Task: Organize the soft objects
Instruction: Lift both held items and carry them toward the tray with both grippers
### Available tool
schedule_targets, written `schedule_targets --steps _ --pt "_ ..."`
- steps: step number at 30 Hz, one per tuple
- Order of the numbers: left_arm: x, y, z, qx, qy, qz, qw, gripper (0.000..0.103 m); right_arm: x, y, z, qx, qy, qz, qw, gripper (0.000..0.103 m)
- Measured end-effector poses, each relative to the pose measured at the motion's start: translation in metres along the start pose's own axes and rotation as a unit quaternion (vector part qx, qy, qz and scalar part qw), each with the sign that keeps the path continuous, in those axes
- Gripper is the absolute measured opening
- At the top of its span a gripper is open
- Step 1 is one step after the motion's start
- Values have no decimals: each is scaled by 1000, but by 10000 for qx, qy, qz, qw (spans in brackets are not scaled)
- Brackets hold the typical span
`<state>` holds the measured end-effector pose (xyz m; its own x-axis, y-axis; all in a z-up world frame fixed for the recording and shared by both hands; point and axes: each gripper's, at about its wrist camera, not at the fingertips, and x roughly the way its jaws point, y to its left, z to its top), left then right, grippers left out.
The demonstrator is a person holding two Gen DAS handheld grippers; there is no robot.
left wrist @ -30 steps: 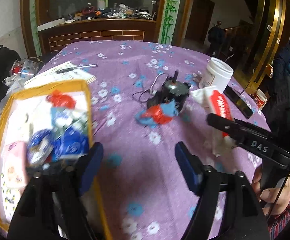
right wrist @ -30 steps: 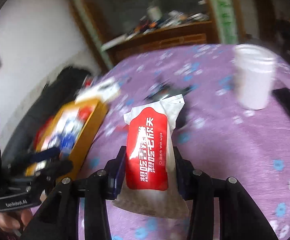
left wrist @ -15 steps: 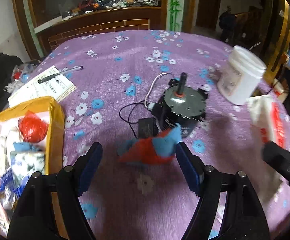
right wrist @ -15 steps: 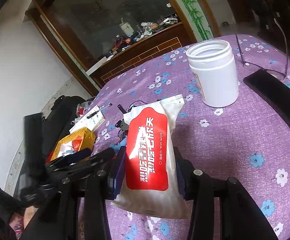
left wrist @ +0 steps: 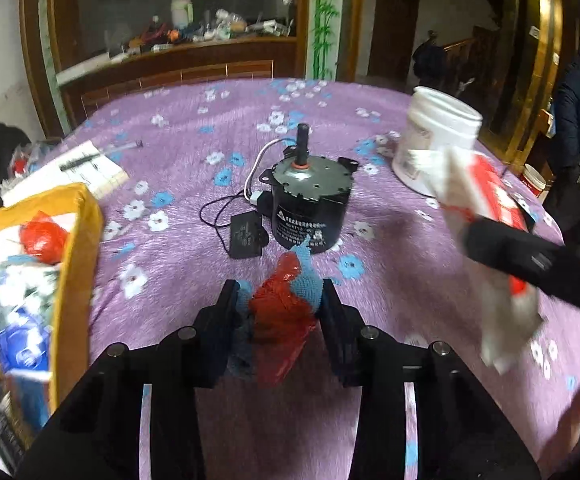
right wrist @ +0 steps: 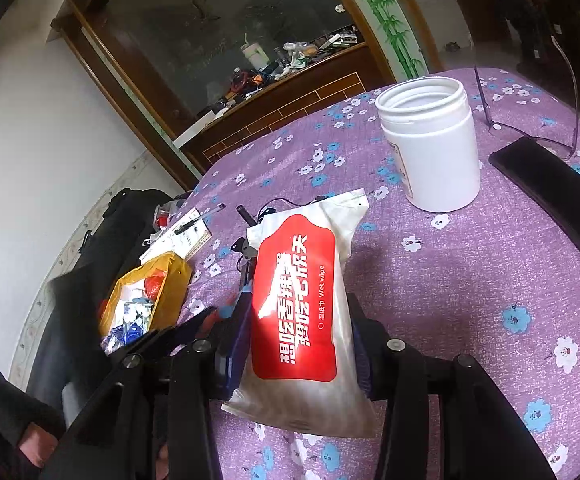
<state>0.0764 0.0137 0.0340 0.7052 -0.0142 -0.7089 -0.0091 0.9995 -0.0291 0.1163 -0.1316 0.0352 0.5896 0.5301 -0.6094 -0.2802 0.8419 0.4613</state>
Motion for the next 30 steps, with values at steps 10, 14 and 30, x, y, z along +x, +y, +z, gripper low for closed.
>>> schedule_targets --steps 10,14,30 --pt "-19 7 -3 89 -747 415 9963 37 10 19 -8 -458 88 -174 9988 45" --pt "-17 5 -4 158 -746 444 9961 37 12 25 -11 -600 89 -208 9979 45" --pt "-25 5 -4 185 -930 538 9940 37 15 31 -13 -748 73 -221 9969 45"
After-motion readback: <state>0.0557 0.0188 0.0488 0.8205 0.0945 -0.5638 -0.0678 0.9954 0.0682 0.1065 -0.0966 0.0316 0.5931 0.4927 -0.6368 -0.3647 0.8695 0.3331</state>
